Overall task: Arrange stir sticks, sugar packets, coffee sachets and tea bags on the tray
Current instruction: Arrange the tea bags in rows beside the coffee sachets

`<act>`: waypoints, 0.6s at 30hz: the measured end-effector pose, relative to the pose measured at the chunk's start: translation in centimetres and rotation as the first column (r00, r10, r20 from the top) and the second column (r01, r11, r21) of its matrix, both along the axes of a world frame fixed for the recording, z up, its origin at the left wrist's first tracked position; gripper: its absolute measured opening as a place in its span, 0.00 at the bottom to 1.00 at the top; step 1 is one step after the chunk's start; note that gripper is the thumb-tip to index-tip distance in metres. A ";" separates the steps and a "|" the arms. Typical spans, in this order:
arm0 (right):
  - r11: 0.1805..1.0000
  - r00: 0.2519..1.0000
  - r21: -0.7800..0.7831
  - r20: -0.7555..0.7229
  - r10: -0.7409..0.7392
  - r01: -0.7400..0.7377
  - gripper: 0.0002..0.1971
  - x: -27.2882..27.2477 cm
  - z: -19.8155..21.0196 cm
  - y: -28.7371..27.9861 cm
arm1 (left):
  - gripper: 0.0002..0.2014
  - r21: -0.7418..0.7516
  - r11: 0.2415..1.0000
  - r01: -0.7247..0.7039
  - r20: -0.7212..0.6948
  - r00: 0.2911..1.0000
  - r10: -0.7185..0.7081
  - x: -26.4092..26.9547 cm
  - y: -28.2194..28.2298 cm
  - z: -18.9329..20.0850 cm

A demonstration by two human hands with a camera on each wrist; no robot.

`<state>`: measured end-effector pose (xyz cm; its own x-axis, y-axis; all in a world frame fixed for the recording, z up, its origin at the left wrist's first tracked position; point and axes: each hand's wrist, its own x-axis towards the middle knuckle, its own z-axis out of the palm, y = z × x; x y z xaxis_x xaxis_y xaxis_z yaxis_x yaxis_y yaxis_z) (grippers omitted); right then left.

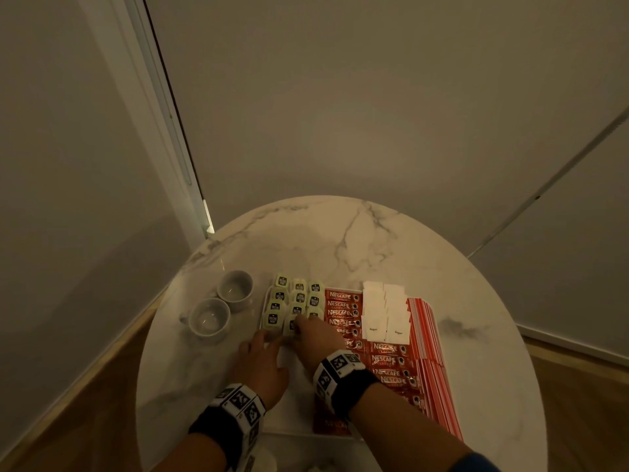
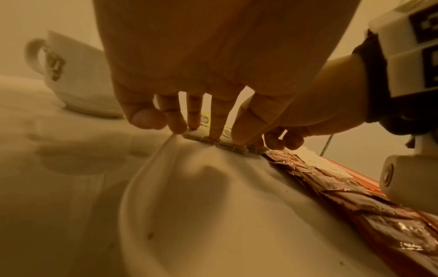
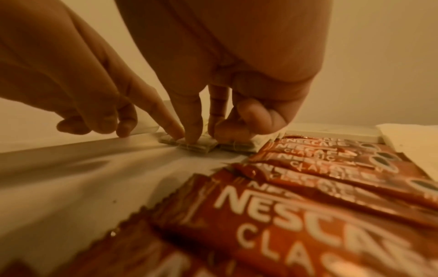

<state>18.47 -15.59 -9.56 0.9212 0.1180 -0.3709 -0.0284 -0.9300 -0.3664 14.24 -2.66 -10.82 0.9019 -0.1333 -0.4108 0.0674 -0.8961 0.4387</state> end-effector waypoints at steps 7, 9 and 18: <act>1.000 1.000 -0.006 -0.004 0.022 -0.022 0.13 -0.1 -0.2 -0.2 | 0.29 0.023 1.000 0.007 0.003 1.000 -0.007 0.1 0.2 -0.2; 0.999 1.000 -0.015 -0.003 0.028 -0.028 0.13 -0.1 -0.2 -0.2 | 0.28 0.026 1.000 0.005 0.012 1.000 -0.006 0.1 0.3 -0.2; 0.998 0.999 -0.040 -0.015 0.052 -0.052 0.14 0.2 -0.1 -0.2 | 0.30 0.103 0.992 0.078 0.053 0.995 -0.083 0.5 0.1 -0.1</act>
<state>18.63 -15.79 -9.64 0.9091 0.1504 -0.3886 0.0156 -0.9442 -0.3289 14.70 -2.60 -10.94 0.9124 -0.1668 -0.3739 -0.0293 -0.9375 0.3467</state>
